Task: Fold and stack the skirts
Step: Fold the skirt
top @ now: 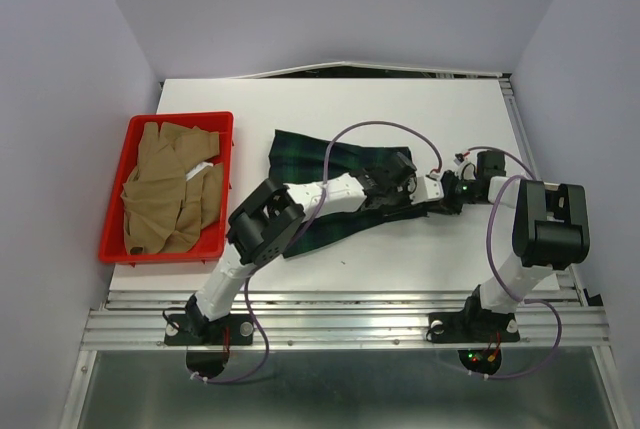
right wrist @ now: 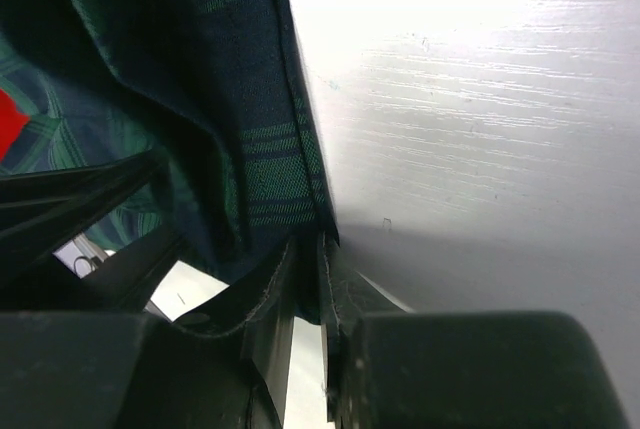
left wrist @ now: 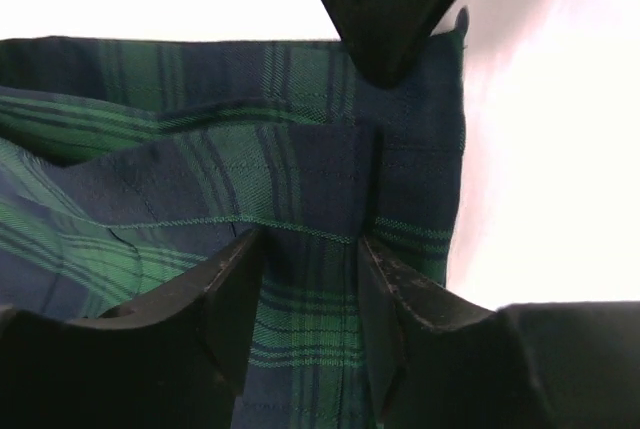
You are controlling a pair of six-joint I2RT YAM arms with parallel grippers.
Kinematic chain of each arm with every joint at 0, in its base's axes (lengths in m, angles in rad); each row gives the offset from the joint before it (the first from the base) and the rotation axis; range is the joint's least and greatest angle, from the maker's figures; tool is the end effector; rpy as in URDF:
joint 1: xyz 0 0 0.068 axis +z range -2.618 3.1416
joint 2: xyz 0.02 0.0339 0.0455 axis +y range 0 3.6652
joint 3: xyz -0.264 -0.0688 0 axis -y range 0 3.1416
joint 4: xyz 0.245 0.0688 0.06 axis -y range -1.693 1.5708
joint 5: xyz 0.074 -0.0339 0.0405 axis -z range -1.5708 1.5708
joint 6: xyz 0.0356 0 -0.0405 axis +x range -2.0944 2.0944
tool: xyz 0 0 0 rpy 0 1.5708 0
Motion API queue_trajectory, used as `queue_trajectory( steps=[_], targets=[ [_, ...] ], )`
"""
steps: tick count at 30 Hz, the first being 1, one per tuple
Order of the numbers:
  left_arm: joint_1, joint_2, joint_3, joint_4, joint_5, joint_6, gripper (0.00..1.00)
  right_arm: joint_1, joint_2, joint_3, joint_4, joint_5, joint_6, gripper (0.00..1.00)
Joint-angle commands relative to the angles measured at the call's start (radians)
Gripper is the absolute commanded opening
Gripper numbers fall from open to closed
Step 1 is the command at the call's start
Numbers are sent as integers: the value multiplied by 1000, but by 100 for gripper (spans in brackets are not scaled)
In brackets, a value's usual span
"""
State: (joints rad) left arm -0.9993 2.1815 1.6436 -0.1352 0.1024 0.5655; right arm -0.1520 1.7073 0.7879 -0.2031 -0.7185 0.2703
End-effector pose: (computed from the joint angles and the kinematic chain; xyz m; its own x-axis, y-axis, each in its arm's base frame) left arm 0.2663 -0.4209 0.1876 0.1868 0.6950 -0.6943 0.9236 0.1166 0.3652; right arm 0.2960 -0.0216 0.1257 -0.9033 0.3417 -0.2593 0.0759 0.7223 0.6874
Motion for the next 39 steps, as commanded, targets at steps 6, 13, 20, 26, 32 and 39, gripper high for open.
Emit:
queue_trajectory(
  steps=[6,13,20,26,32,39],
  targets=[
    [-1,-25,42,14,-41,14,16,0,15,-33,18,30,-8,19],
    [-2,-95,108,-145,-17,5,0,0,15,-41,30,19,-3,13],
    [-4,-80,248,-339,43,-22,0,0,14,-52,47,16,10,9],
    [-25,-43,347,-422,62,-59,0,0,5,-58,53,-1,17,7],
    [-53,32,429,-463,71,-79,0,0,-3,-64,60,-6,21,6],
    [-56,107,456,-465,102,-105,0,0,2,-64,56,-6,18,5]
  ],
)
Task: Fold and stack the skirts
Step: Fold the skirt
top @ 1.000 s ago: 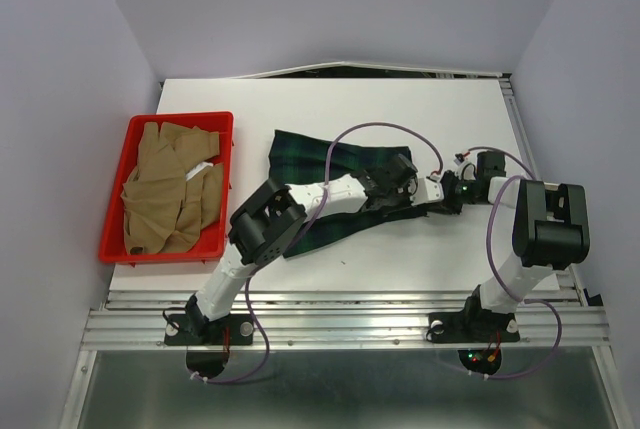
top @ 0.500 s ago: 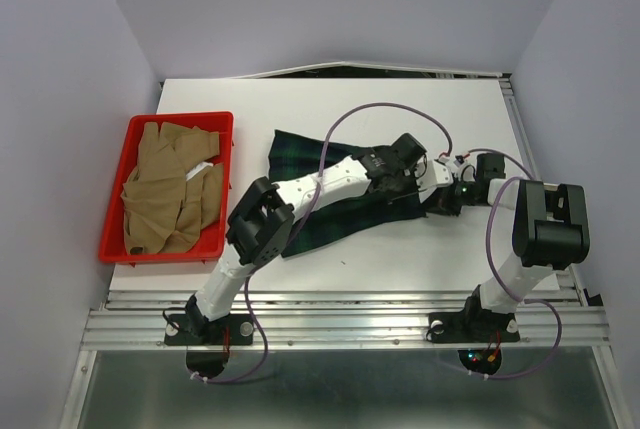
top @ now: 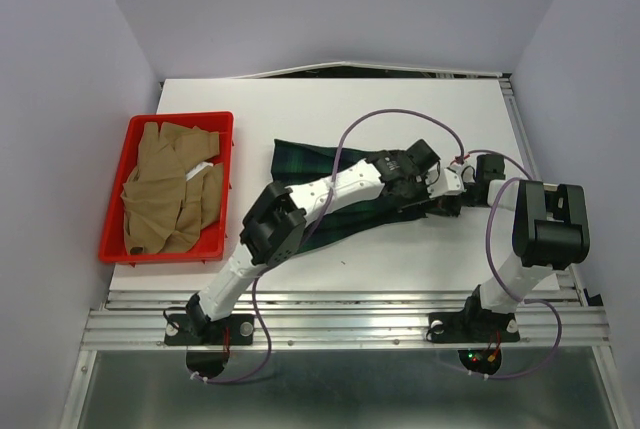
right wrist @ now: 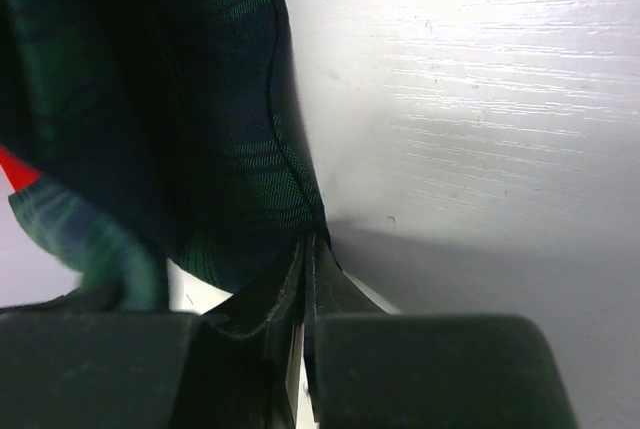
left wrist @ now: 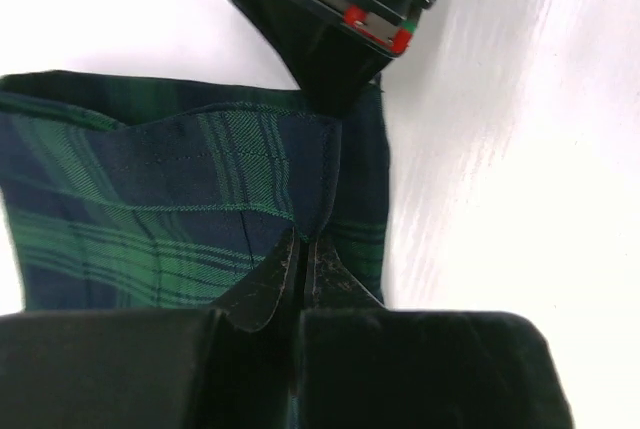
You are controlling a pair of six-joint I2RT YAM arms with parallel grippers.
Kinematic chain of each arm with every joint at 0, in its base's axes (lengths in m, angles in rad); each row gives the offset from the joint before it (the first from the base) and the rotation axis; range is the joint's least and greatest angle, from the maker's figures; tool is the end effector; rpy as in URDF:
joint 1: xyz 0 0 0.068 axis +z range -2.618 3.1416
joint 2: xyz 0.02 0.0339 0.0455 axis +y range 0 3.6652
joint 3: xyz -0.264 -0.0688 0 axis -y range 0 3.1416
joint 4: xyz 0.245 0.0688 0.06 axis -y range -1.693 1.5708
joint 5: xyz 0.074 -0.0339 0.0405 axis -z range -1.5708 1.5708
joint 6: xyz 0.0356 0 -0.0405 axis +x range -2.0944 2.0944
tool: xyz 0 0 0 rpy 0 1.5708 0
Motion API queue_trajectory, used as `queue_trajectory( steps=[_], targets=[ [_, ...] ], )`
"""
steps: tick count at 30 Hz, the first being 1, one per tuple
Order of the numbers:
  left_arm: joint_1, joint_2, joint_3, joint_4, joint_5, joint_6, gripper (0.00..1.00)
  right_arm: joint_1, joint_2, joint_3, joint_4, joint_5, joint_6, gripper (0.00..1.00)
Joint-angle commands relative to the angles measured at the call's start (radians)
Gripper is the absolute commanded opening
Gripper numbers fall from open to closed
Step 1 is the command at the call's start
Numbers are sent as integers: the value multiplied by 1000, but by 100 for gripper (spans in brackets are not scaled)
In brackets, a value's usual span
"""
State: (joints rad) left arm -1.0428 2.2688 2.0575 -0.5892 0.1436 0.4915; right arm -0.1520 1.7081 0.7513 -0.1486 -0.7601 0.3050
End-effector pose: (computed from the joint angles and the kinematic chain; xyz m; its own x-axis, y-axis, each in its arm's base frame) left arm 0.2565 -0.4499 0.2446 0.1084 0.7413 -0.6624 0.9686 0.0711 0.2381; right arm 0.2915 -0.0198 0.1201 -0.9014 0.3583 -0.2432 0.0784 0.6874 0.7221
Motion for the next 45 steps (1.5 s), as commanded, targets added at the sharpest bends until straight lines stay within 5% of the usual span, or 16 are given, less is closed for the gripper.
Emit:
queue_trajectory(
  steps=[1,7,18,24,45],
  targets=[
    [-14,26,35,-6,62,-34,0,0,-1,-27,1,36,-18,5],
    [-11,47,-63,67,60,-31,0,0,-19,-20,-35,38,-38,6],
    [26,87,-65,131,140,-79,16,-15,-70,32,-158,50,-67,13],
    [72,57,-138,176,211,-94,26,-46,-165,56,-209,7,-73,31],
    [72,66,-184,242,199,-83,21,-46,-50,20,-51,-45,72,60]
  ],
)
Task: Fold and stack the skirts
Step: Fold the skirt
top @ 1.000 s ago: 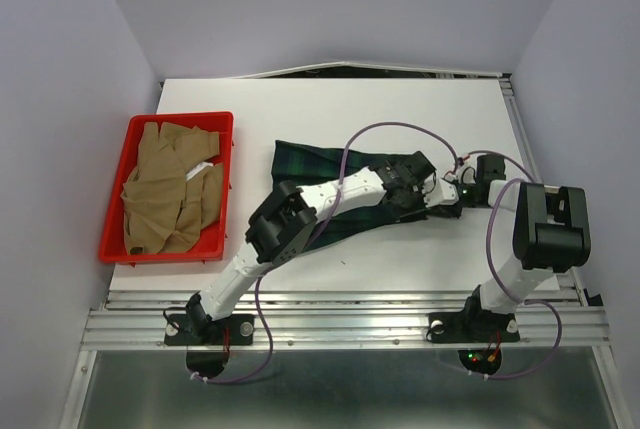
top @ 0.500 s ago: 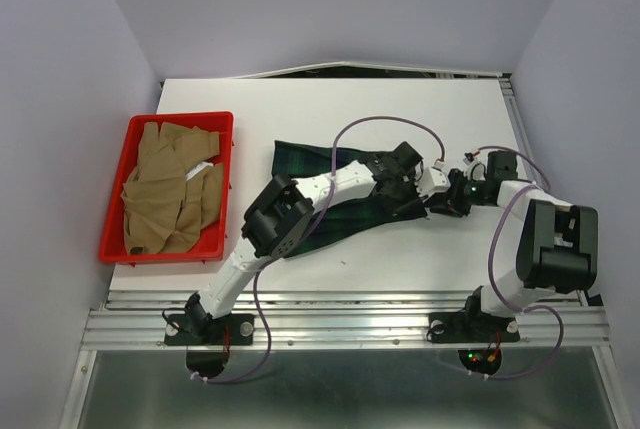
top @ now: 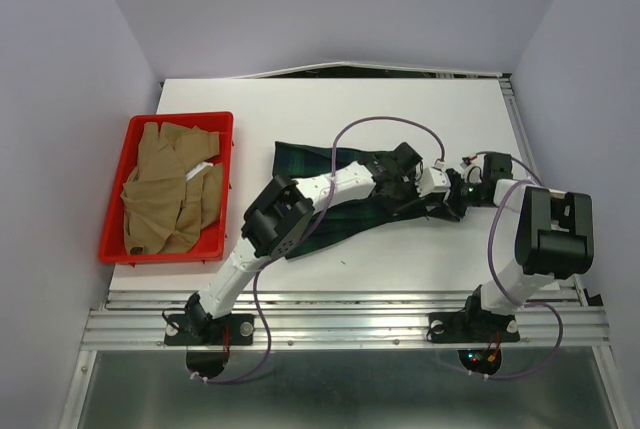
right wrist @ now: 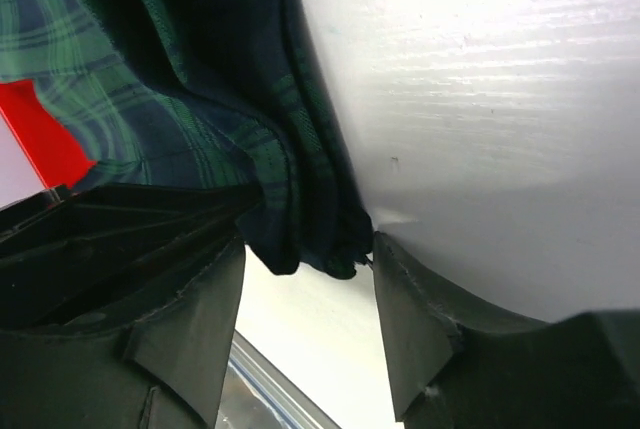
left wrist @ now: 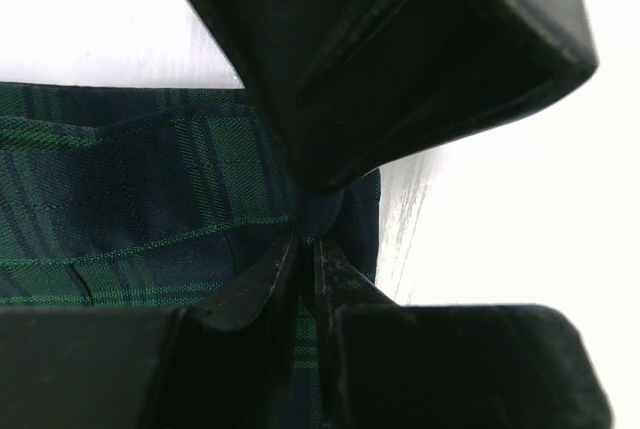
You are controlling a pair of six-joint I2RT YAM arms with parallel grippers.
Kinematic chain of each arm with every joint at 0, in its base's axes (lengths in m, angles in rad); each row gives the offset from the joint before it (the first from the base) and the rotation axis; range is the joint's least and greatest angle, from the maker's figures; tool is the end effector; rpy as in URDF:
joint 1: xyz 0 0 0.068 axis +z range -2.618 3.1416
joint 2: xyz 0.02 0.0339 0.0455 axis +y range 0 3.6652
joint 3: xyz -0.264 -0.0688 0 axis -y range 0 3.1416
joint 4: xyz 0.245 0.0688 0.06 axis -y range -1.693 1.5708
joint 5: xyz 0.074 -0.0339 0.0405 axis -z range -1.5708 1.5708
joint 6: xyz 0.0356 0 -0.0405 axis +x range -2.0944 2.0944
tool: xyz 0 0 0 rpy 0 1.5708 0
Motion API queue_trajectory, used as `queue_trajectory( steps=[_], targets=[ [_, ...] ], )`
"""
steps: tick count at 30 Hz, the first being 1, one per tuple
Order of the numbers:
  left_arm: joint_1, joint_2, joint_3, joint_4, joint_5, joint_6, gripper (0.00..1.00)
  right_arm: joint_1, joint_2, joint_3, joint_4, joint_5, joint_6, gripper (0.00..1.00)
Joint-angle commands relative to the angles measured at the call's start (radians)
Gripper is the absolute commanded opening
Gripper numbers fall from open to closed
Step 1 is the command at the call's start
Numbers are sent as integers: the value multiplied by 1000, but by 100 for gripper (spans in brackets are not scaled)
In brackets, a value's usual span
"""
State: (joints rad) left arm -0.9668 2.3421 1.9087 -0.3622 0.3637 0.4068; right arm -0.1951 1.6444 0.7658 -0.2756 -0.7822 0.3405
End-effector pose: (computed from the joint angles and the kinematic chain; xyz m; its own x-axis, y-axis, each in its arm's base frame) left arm 0.2887 -0.4407 0.1777 -0.0123 0.6689 -0.7433 0.9968 0.0667 0.0436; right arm 0.2816 -0.0301 0.1357 -0.8931 0.4180 -0.1662 0.1655 0.6489 0.7427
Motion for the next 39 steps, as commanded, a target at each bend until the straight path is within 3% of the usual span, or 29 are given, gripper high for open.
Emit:
queue_trajectory(
  steps=[1,6,10,12,13,16,18,24,28,32,39],
  targets=[
    [-4,-10,-40,19,-23,1,22,-3,14,1,82,-32,43,61],
    [-15,-36,-89,64,-40,13,22,8,23,-11,119,-34,75,63],
    [-33,-49,-111,75,-62,33,23,28,55,-5,125,-26,72,56],
    [-42,-55,-117,81,-95,43,27,51,71,-5,131,-12,63,47],
    [-47,-64,-122,88,-106,52,34,51,74,-2,130,-6,60,41],
    [-52,-105,-135,63,-144,64,44,63,84,4,124,15,49,9],
    [-52,-150,-148,31,-172,73,48,63,84,6,110,32,43,1],
    [5,-497,-308,-111,-170,55,50,63,58,-6,108,40,32,1],
    [94,-607,-396,-170,-149,10,49,63,48,-10,93,55,6,1],
    [227,-603,-511,-181,-151,-8,45,63,48,-6,66,84,-14,1],
    [223,-595,-726,-213,-124,49,32,63,34,-3,39,121,-26,1]
  ],
)
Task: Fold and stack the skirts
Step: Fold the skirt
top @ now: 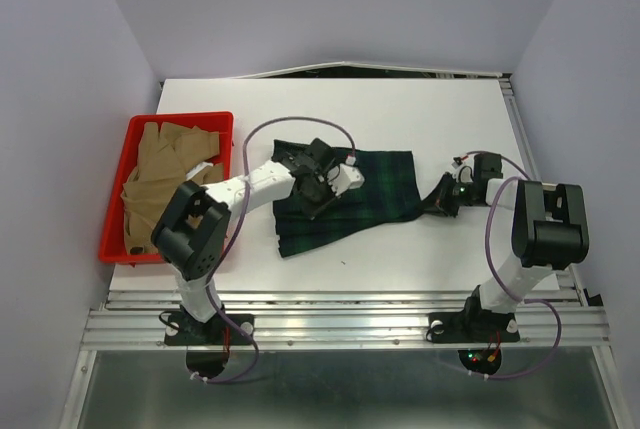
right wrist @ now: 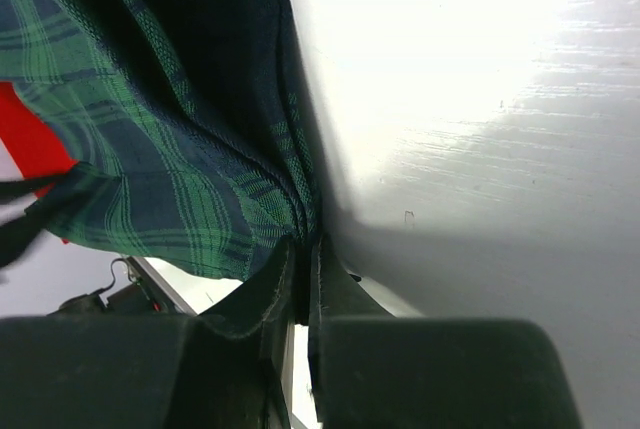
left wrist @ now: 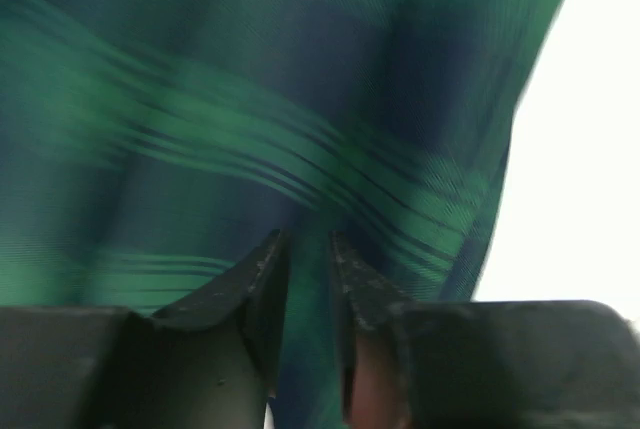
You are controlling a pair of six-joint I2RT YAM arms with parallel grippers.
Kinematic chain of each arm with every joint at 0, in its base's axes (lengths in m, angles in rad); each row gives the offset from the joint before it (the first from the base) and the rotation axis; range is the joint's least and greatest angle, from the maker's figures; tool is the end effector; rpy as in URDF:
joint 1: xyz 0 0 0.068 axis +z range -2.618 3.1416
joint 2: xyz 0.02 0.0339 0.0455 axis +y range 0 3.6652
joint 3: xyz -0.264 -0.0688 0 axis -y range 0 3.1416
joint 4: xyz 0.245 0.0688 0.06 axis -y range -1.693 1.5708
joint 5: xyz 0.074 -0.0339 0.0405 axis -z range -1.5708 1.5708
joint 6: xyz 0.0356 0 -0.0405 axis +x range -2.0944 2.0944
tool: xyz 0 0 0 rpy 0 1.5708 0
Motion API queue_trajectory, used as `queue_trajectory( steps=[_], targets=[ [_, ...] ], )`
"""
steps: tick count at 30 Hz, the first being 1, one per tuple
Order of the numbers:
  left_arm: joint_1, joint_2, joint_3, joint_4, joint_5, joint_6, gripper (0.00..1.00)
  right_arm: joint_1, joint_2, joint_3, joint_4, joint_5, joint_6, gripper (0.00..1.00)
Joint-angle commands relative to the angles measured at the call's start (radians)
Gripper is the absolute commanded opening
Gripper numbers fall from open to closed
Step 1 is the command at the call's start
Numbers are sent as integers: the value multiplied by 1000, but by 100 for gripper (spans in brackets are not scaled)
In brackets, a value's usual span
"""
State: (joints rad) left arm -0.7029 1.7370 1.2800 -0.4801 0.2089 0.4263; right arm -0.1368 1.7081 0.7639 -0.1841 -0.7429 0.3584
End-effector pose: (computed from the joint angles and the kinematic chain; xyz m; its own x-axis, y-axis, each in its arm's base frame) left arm 0.2809 -0.2477 0.2319 -0.2596 0.7501 -0.6082 0.9153 0.3919 0.0927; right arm 0.2919 -0.0159 0.1212 -0.9038 0.3852 -0.1866 0.1394 0.6770 0.7226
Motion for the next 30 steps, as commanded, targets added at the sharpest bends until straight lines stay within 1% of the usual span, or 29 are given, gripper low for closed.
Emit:
queue_trajectory(
  steps=[1,2,4,7,8,9,10,11,12,13,14,15,16,17,19,20,21,22,24,25,26,29,30],
  targets=[
    [-41,41,-125,-97,-3,35,30,5,-30,3,-63,83,-56,1],
    [-37,58,-161,-92,-29,37,27,5,-30,6,-72,83,-65,1],
    [-7,100,-180,-72,-49,32,25,5,-27,18,-123,88,-107,1],
    [14,153,-142,-60,-97,34,24,5,-51,23,-215,91,-179,1],
    [17,166,-130,-60,-118,40,24,5,-60,25,-269,82,-208,1],
    [19,180,-119,-58,-138,51,24,5,-70,31,-313,71,-211,1],
    [22,191,-111,-48,-167,92,24,-6,-79,53,-339,56,-194,1],
    [28,199,-110,-35,-190,110,24,-6,-93,80,-357,27,-231,9],
    [29,197,-114,-19,-244,130,24,-6,-109,125,-447,1,-237,22],
    [29,196,-120,6,-258,176,24,-6,-120,228,-469,-4,-262,37],
    [29,190,-136,20,-276,195,24,-17,-129,285,-498,5,-295,63],
    [28,185,-146,37,-305,215,24,-17,-152,337,-506,63,-306,72],
    [29,177,-165,67,-313,260,24,-17,-159,435,-502,92,-347,79],
    [29,176,-172,86,-327,279,24,-17,-157,483,-486,94,-375,80],
    [29,185,-180,133,-379,328,25,-17,-119,561,-447,82,-365,82],
    [29,190,-180,149,-399,347,25,-17,-95,646,-442,67,-371,82],
    [29,196,-180,181,-431,367,25,-17,-41,687,-439,22,-366,82],
    [29,200,-179,201,-446,385,25,-3,-15,718,-427,22,-362,82],
    [31,213,-168,247,-474,443,25,38,36,776,-397,14,-378,75],
    [29,222,-157,262,-480,480,26,55,80,785,-375,22,-394,69],
    [32,225,-148,277,-486,480,26,69,100,785,-374,22,-404,65],
    [46,249,-98,330,-497,549,27,121,166,740,-357,-10,-435,54],
    [52,256,-85,346,-493,563,27,132,179,717,-351,-15,-440,52]
  ],
)
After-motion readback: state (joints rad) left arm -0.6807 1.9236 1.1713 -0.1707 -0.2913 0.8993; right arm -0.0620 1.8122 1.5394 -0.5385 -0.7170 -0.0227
